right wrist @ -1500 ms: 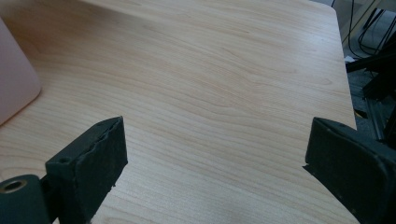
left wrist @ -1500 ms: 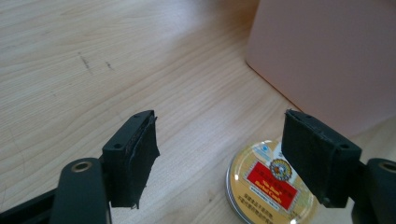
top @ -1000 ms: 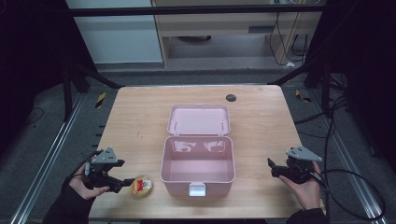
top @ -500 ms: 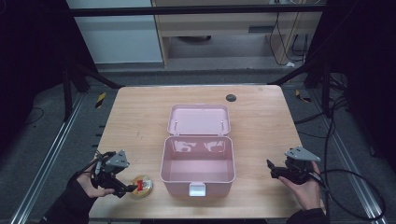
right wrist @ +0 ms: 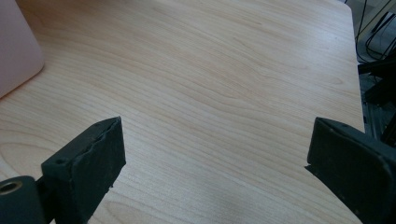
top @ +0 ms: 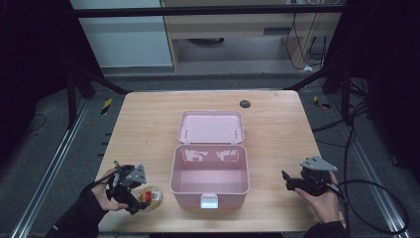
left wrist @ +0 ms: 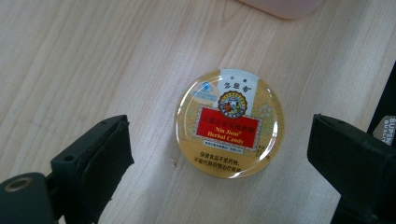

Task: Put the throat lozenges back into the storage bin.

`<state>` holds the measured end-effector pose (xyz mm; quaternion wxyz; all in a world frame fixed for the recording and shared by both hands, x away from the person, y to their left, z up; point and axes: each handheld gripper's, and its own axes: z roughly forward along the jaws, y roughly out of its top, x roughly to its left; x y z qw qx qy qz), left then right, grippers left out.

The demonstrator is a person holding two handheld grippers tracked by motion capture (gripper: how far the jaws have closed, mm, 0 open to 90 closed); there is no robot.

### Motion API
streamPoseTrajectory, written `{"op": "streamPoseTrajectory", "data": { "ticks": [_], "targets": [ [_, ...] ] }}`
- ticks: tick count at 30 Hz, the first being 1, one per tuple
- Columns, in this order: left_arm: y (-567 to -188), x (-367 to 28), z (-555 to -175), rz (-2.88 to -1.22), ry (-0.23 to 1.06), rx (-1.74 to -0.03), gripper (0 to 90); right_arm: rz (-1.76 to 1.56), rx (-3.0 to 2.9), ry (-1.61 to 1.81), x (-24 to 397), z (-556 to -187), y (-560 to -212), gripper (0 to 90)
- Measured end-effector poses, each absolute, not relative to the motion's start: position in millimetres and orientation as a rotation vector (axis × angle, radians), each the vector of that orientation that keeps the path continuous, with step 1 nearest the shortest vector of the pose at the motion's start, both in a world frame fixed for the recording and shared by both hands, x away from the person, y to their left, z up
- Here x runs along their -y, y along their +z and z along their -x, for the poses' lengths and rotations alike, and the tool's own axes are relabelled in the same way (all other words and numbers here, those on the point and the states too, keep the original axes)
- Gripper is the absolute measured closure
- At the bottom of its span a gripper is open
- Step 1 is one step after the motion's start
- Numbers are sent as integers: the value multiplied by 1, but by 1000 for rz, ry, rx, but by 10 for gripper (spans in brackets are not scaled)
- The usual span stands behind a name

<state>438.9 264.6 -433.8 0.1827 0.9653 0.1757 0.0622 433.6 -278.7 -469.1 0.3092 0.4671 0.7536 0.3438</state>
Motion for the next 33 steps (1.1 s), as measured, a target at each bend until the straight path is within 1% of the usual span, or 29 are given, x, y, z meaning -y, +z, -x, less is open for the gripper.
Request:
{"op": "streamPoseTrajectory", "data": {
  "ticks": [12, 20, 31, 33],
  "targets": [
    [-453, -251, -443, -2816, 144, -435, 61, -1228, -2018, 894, 277, -435, -471, 41],
    [-464, -246, -444, -2828, 132, -428, 86, -1226, -2025, 889, 276, -435, -472, 42],
    [-473, -245, -447, -2854, 90, -431, 186, -1223, -2033, 884, 276, -436, -473, 44],
    [-472, -245, -447, -2858, 92, -432, 190, -1224, -2036, 882, 275, -436, -473, 44]
  ]
}}
